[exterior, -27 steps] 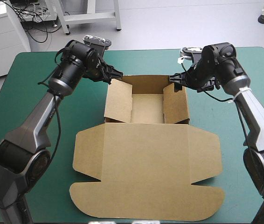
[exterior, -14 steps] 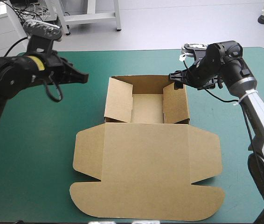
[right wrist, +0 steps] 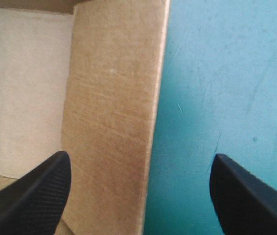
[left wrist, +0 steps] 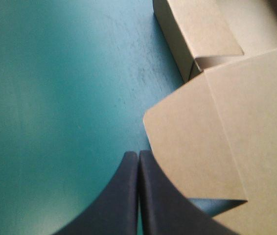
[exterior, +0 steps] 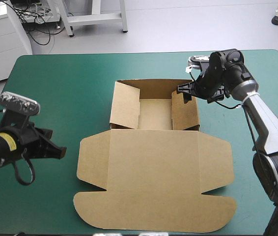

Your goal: Fold the box

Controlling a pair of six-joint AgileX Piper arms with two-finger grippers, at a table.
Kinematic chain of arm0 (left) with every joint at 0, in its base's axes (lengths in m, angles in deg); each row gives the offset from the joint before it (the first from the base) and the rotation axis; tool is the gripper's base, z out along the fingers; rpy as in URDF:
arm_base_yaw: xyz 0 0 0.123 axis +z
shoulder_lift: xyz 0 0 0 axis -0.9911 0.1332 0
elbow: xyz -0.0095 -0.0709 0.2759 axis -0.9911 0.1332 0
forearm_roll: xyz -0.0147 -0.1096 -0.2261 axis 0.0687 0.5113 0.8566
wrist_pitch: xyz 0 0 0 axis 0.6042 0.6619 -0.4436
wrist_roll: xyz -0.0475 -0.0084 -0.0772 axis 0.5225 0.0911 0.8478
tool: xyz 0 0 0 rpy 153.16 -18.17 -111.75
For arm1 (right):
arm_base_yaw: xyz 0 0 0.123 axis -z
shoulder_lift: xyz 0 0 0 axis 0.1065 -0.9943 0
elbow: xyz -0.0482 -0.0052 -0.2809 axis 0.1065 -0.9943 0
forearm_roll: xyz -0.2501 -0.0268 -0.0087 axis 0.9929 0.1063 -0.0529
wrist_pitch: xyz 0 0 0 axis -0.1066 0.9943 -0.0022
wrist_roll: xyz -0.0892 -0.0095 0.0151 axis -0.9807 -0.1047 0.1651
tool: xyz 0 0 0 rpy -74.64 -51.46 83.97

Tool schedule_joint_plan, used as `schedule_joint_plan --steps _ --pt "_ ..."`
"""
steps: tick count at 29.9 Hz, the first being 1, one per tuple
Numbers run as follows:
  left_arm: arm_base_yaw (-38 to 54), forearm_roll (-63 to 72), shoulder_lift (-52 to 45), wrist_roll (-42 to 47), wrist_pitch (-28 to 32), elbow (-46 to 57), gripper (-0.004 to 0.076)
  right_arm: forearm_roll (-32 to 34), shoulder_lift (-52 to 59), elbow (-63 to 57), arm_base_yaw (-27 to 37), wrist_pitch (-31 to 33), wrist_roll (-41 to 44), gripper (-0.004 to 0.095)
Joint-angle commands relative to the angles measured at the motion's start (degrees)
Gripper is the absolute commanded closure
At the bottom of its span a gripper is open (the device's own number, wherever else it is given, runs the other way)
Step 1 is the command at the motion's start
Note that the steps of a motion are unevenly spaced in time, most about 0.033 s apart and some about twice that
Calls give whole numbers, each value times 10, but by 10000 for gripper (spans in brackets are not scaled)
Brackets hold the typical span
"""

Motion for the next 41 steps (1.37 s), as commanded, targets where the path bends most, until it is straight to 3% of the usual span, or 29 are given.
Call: schedule_joint_plan --steps 1,7,14,16,18,23,33,41 --pt "-2 2 -57 21 16 55 756 0 9 -7 5 -5 -5 185" --pt "-2 4 -142 23 66 157 756 -19 -14 -13 4 -17 -11 186" --pt "-2 4 -203 23 83 232 756 -19 -36 -13 4 -8 -12 189" --pt "-2 4 -210 23 83 244 756 -19 -39 -13 4 -4 -12 229" --pt "-2 4 -214 23 83 252 756 -15 -39 -13 4 1 -12 344" --pt "-2 4 -215 23 84 263 756 -19 -39 -13 4 4 -23 928" --pt "-2 -14 -216 23 74 266 756 7 -5 18 29 4 -34 926" --pt "-2 -17 -216 23 68 266 756 -12 81 82 203 4 -80 926"
